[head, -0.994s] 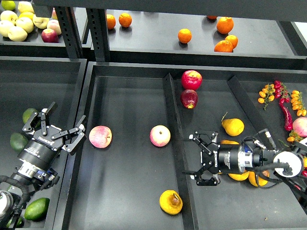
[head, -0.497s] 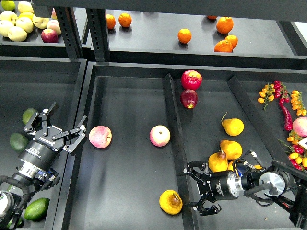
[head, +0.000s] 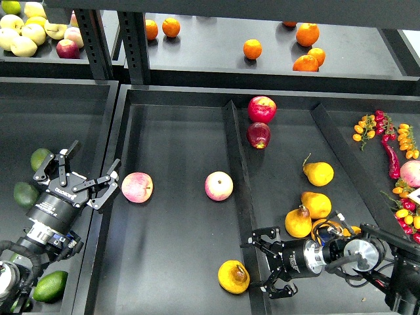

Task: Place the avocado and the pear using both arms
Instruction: 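Lower the right gripper onto the bruised yellow pear and close it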

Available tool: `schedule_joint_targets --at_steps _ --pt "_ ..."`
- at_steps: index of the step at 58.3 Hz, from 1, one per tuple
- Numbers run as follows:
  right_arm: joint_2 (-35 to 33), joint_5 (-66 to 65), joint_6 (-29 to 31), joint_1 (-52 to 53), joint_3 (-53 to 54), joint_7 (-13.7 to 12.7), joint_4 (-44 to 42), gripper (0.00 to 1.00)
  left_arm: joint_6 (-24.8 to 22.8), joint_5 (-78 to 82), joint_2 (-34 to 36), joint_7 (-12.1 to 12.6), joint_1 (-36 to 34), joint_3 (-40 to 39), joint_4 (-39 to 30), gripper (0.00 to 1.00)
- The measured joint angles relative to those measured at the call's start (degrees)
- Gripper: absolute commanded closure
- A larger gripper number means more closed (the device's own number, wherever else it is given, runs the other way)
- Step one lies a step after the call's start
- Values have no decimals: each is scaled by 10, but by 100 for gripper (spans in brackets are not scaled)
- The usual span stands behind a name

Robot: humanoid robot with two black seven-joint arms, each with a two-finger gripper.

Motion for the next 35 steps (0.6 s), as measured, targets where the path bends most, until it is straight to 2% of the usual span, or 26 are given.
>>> schedule_joint_targets --at_steps 21,35 --pt "19 0 -2 -1 1 0 -17 17 0 0 0 0 1 2 0 1" --pt "33 2 -30 -3 0 0 -17 22 0 0 0 0 6 6 0 1"
